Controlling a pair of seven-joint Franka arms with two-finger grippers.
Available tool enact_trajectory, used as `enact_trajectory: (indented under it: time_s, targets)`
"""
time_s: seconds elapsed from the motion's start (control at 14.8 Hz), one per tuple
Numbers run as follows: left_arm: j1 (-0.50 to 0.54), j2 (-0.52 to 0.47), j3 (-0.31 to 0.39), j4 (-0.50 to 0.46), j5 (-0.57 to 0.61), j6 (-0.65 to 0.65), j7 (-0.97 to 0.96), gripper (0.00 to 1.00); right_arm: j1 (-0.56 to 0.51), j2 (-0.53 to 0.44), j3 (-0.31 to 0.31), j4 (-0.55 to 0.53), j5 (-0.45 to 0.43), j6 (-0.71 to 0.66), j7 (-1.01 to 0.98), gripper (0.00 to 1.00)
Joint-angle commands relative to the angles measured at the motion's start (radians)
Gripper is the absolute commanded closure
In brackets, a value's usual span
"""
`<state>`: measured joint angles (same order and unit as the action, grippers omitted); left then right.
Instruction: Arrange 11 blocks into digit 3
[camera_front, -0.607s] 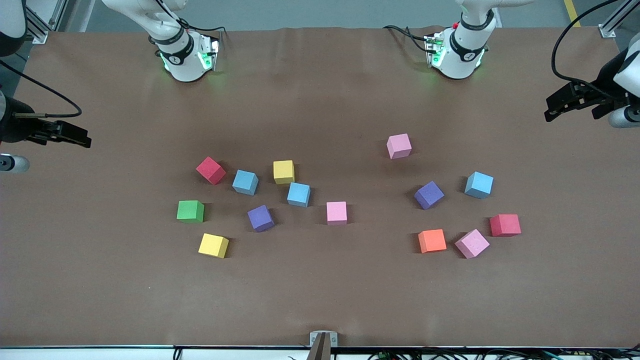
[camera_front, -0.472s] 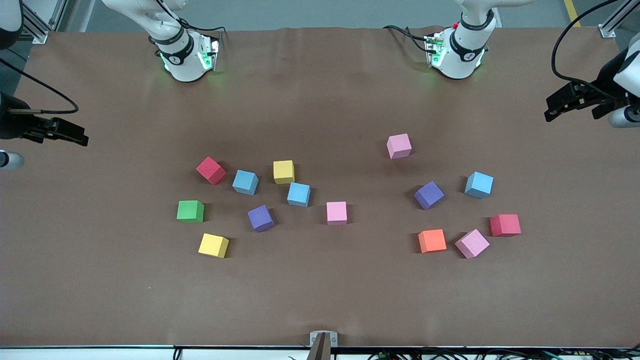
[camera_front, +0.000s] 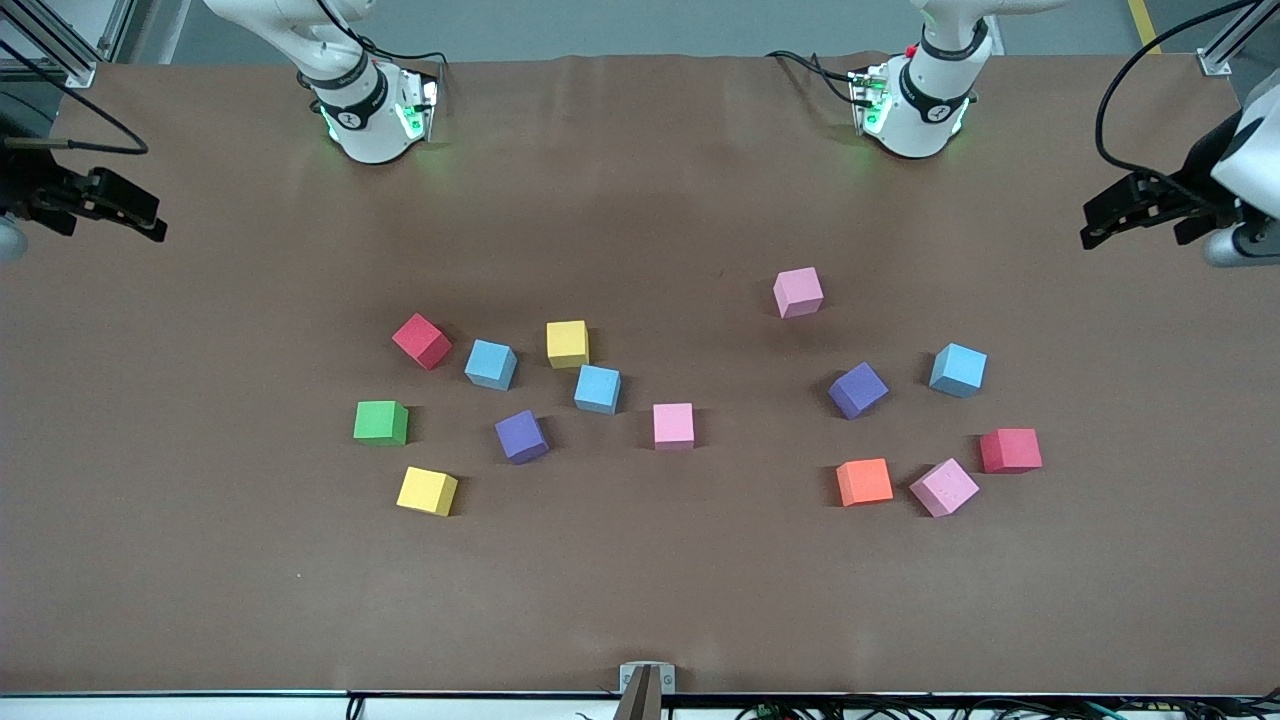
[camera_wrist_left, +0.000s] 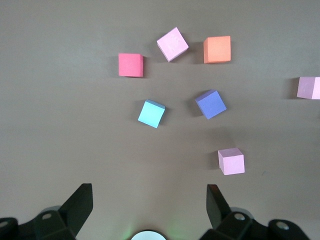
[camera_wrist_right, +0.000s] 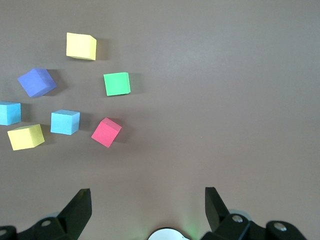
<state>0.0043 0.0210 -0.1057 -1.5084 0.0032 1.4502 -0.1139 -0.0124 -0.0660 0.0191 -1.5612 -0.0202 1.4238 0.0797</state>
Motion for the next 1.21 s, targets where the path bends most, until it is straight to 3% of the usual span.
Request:
enact_trajectory:
  time_s: [0.0,0.4,0.81,1.15]
  targets:
    - [-0.033,0.066,-0.017,0.01,-0.032,0.034,-0.013,0.0,0.017,-0.043,-0.016,-0.054,0.017,0.029,0.005,0.0]
    - [-0.2,0.313,-0.031,0.046,-0.032,0.246,-0.035,0.0,0.014,-0.046,-0.018,-0.054,0.052,0.047,0.005,0.0]
    - [-0.384,0.574,-0.028,0.166,-0.031,0.479,-0.323,0.0,0.019,-0.044,-0.018,-0.05,0.051,0.072,-0.059,0.0]
    - [-0.487,0.687,-0.017,0.183,-0.028,0.666,-0.42,0.0,0.016,-0.044,-0.018,-0.05,0.051,0.064,-0.098,0.0]
